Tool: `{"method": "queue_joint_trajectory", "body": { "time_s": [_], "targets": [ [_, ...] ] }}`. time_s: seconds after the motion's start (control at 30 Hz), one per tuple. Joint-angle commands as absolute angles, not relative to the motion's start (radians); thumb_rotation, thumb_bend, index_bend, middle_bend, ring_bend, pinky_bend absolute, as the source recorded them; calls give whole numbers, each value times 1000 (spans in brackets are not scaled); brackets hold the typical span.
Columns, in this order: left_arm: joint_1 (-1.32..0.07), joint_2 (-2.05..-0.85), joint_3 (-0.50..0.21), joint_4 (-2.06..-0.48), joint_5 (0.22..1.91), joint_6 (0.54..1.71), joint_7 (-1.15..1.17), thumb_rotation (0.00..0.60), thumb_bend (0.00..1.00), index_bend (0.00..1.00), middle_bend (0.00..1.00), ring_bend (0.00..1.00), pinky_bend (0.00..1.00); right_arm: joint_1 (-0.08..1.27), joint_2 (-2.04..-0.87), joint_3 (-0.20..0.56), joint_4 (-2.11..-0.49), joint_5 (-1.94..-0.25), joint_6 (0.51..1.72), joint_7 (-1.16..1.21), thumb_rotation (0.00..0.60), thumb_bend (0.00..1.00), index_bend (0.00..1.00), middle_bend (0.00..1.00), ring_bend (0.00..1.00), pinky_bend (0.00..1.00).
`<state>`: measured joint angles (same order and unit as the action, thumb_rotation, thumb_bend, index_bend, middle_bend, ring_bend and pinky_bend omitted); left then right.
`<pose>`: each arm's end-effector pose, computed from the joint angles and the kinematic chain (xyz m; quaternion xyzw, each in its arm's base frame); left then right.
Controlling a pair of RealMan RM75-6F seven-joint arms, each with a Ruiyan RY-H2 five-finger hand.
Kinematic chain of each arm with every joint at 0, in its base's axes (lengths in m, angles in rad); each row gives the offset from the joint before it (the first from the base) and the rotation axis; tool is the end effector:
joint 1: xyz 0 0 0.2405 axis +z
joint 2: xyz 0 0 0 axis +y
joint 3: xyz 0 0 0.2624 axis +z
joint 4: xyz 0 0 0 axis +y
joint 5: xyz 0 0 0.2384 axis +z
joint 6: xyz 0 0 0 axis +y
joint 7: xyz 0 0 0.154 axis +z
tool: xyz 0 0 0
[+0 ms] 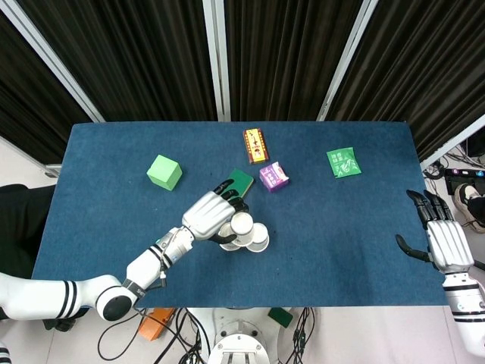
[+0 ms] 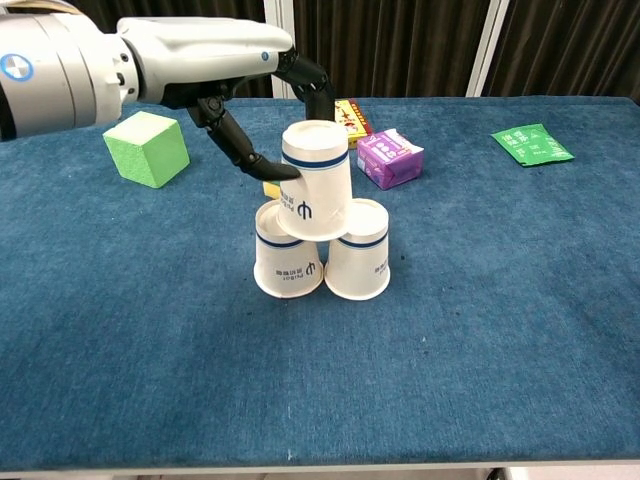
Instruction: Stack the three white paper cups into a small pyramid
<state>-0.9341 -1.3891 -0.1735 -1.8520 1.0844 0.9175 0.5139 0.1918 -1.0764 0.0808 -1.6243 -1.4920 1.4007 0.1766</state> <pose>-0.0330 0.3210 -0.0248 -0.8236 -0.2789 -0.3935 0.2983 -0.3092 -0.2354 0.1424 0.5925 -0.4169 0.4442 0.5271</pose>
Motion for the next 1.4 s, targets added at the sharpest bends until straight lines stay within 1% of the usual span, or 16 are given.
{"method": "queue_joint_trajectory", "body": {
  "time_s": [0.03, 0.23, 0.37, 0.53, 0.6, 0.7, 0.73, 0.77, 0.87, 0.93, 1.0, 1.07, 1.27, 1.4],
  "targets": [
    [-935, -1386, -168, -1856, 1085, 921, 518, 505, 313, 255, 270, 191, 42, 191, -1076, 82, -1624, -1493, 1402, 181, 600, 459, 67, 154, 36, 97],
    [-931, -1376, -155, -1873, 1102, 941, 528, 504, 310, 169, 235, 179, 42, 189, -1073, 84, -1624, -1495, 1404, 190, 600, 461, 67, 154, 36, 97],
    [-922, -1358, -149, -1896, 1119, 964, 533, 505, 298, 90, 200, 164, 42, 187, -1071, 85, -1627, -1497, 1407, 192, 600, 462, 67, 154, 36, 97],
    [-866, -1291, -146, -1956, 1169, 1052, 506, 508, 266, 76, 193, 159, 42, 183, -1062, 91, -1623, -1490, 1410, 209, 600, 462, 67, 154, 36, 97],
    [-819, -1256, -144, -1964, 1200, 1113, 460, 521, 251, 76, 194, 157, 42, 184, -1057, 90, -1612, -1484, 1400, 225, 600, 462, 70, 153, 37, 97],
    [-736, -1210, -130, -1935, 1241, 1214, 392, 569, 240, 76, 193, 156, 42, 190, -1045, 72, -1585, -1507, 1372, 286, 600, 462, 73, 154, 36, 102],
    [-709, -1199, -123, -1919, 1251, 1244, 370, 576, 238, 76, 193, 156, 42, 191, -1043, 67, -1573, -1515, 1368, 308, 600, 456, 74, 154, 36, 104],
    [-682, -1189, -114, -1901, 1260, 1271, 346, 590, 234, 76, 193, 154, 42, 191, -1043, 64, -1560, -1522, 1367, 327, 600, 431, 73, 154, 35, 103],
    [-588, -1168, -77, -1829, 1288, 1355, 257, 600, 219, 76, 192, 137, 39, 186, -1051, 56, -1518, -1542, 1380, 365, 600, 274, 72, 153, 19, 77],
    [-521, -1161, -48, -1780, 1301, 1407, 196, 600, 210, 77, 177, 114, 34, 181, -1057, 48, -1498, -1555, 1389, 380, 600, 233, 64, 147, 5, 52],
    [-458, -1159, -15, -1732, 1320, 1451, 142, 600, 201, 77, 144, 72, 26, 176, -1060, 37, -1487, -1565, 1391, 386, 600, 228, 38, 123, 0, 17],
    [-406, -1160, 13, -1690, 1339, 1489, 104, 600, 197, 77, 124, 52, 16, 171, -1064, 29, -1483, -1577, 1399, 379, 600, 228, 14, 100, 0, 1],
    [-245, -1181, 94, -1585, 1384, 1593, 46, 600, 196, 77, 118, 48, 12, 133, -1080, 14, -1496, -1603, 1467, 302, 600, 229, 0, 80, 0, 0],
    [-172, -1204, 110, -1546, 1398, 1643, 27, 600, 195, 77, 118, 48, 12, 103, -1089, 12, -1523, -1588, 1501, 241, 600, 229, 0, 78, 0, 0]
  ]
}}
